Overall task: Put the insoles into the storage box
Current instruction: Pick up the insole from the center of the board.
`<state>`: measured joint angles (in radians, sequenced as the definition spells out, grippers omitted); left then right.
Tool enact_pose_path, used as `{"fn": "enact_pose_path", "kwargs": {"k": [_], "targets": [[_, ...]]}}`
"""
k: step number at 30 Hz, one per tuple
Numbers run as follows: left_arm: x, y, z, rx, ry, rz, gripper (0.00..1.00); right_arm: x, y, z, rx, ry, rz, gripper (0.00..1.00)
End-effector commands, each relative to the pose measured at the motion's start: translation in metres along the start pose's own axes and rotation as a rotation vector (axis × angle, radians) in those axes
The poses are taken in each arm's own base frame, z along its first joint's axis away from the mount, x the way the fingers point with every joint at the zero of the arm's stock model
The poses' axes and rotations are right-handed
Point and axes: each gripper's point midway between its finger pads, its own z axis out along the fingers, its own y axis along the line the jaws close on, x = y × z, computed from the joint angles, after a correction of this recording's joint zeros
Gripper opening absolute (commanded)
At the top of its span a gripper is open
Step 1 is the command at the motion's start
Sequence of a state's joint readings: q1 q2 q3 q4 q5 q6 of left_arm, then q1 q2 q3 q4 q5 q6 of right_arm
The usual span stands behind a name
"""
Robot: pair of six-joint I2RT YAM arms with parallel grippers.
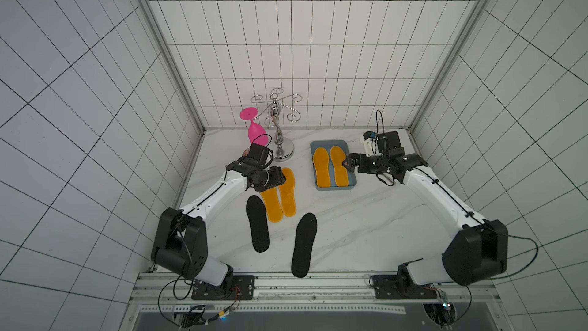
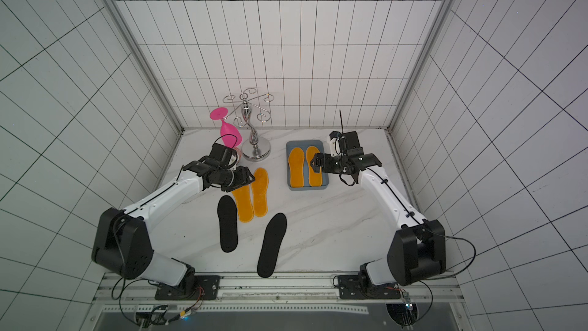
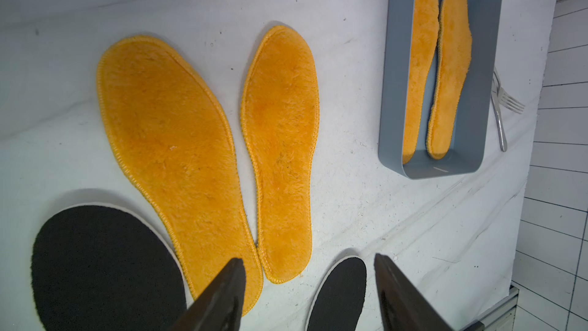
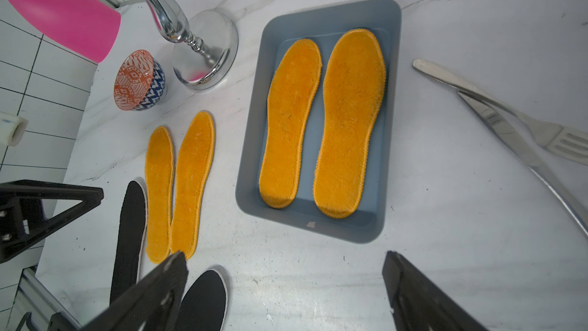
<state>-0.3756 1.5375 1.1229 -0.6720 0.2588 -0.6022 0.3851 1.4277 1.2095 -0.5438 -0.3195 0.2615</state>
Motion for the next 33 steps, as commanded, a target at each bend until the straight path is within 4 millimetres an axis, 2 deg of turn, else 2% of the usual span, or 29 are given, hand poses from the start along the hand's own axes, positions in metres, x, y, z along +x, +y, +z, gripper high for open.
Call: {"fn": "enact_pose_path", "kwargs": {"k": [1, 7, 17, 21, 25, 33], "targets": [[-0.003, -0.001, 0.021, -0.026, 0.008, -0.008, 0.55, 0.017, 0.011, 0.001, -0.017, 0.031, -0.007, 0.99], [0.0, 0.009, 0.049, -0.096, 0.032, 0.014, 0.51, 0.028, 0.023, 0.006, -0.023, 0.066, -0.029, 0.99], [0.001, 0.018, 0.085, -0.129, 0.081, 0.052, 0.49, 0.029, 0.029, 0.009, -0.03, 0.077, -0.028, 0.99], [0.004, 0.033, 0.092, -0.215, 0.104, 0.071, 0.48, 0.029, 0.03, 0.01, -0.037, 0.078, -0.017, 0.99], [0.013, 0.045, 0.096, -0.288, 0.137, 0.104, 0.48, 0.029, 0.031, 0.012, -0.038, 0.081, -0.014, 0.99], [0.046, 0.065, 0.12, -0.367, 0.225, 0.153, 0.35, 0.025, 0.032, 0.015, -0.043, 0.084, -0.002, 0.99]]}}
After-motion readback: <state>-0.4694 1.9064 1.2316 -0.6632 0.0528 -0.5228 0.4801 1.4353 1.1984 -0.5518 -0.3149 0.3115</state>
